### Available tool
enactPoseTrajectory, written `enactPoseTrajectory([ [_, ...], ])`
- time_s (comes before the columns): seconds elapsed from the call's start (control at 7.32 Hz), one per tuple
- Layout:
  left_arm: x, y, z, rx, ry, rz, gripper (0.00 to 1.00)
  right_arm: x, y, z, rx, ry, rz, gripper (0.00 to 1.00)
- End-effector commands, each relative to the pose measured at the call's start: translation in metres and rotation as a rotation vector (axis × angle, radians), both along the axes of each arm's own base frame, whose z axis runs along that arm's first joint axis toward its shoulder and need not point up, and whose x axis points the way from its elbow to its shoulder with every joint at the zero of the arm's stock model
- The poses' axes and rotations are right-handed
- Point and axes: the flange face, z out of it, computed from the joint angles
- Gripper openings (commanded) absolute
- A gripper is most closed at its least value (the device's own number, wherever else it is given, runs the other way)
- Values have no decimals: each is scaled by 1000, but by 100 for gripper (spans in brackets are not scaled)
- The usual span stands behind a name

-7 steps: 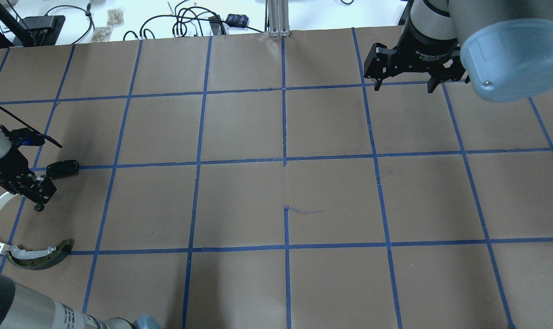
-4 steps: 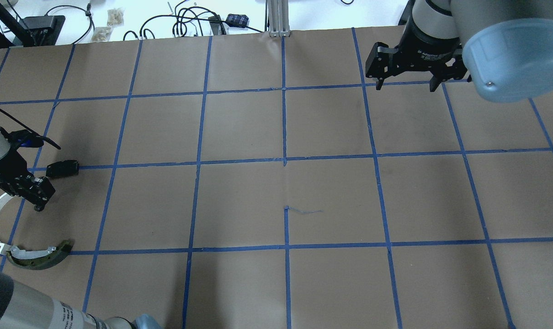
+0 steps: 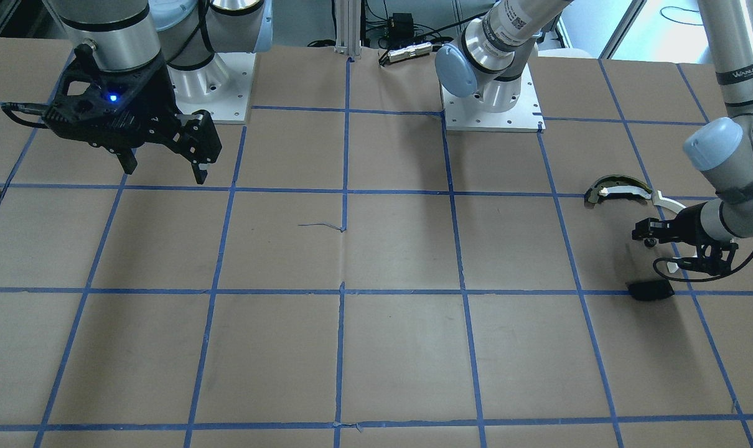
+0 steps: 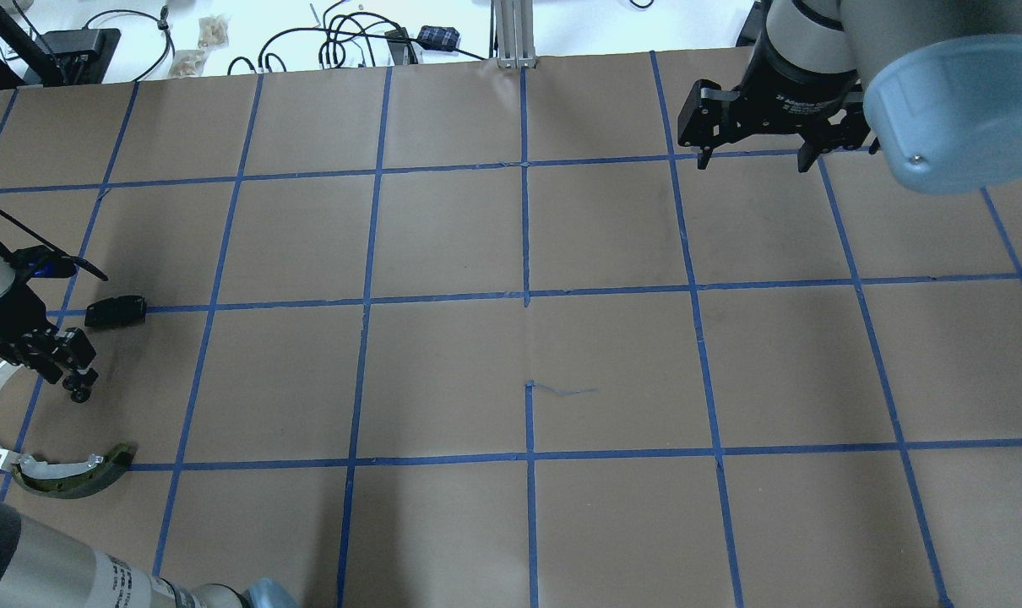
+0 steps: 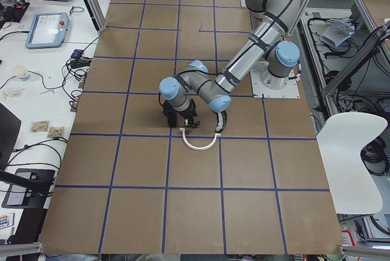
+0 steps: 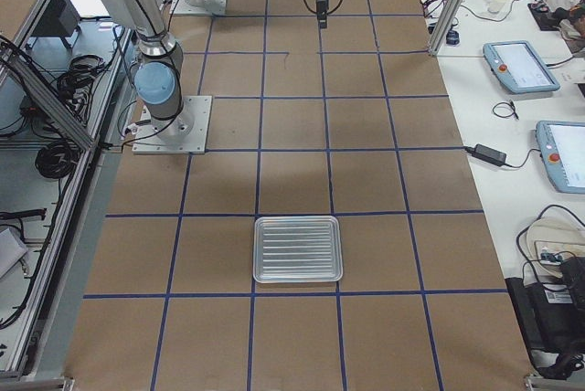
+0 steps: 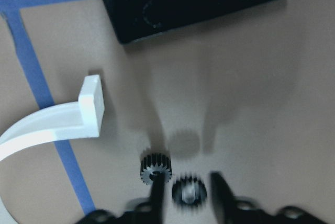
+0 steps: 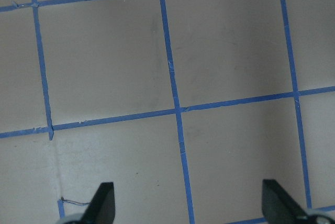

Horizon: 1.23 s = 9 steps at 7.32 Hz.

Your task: Place bearing gear from tray to pile

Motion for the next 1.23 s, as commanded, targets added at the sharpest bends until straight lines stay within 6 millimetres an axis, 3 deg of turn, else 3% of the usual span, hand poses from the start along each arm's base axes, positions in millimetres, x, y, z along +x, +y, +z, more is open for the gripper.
enactPoseTrajectory([
  [0.0, 2, -2, 4, -3, -6, 3, 88, -1, 10, 1, 13, 6, -11, 100],
  [0.14, -2, -5, 14, -10, -24, 22, 91, -3, 9, 1, 10, 4, -12, 100],
  [0.27, -19, -12, 25, -25, -45, 53, 93, -3, 9, 1, 10, 3, -14, 100],
  [0.41, -50, -30, 50, -58, -57, 12, 93, -4, 8, 0, 12, 3, -15, 100],
  [0.55, -86, -47, 88, -99, -57, -38, 100, -3, 9, 1, 10, 3, -14, 100],
  [0.68, -118, -53, 130, -123, -26, 3, 100, -3, 9, 1, 12, 3, -14, 100],
  [0.82, -138, -52, 177, -161, -4, 23, 100, -3, 8, 0, 13, 3, -14, 100],
  [0.96, -173, -49, 215, -191, -35, 52, 100, -4, 8, 0, 13, 1, -15, 100],
  [1.09, -222, -47, 241, -240, -45, -9, 100, -4, 8, -1, 15, 1, -15, 100],
])
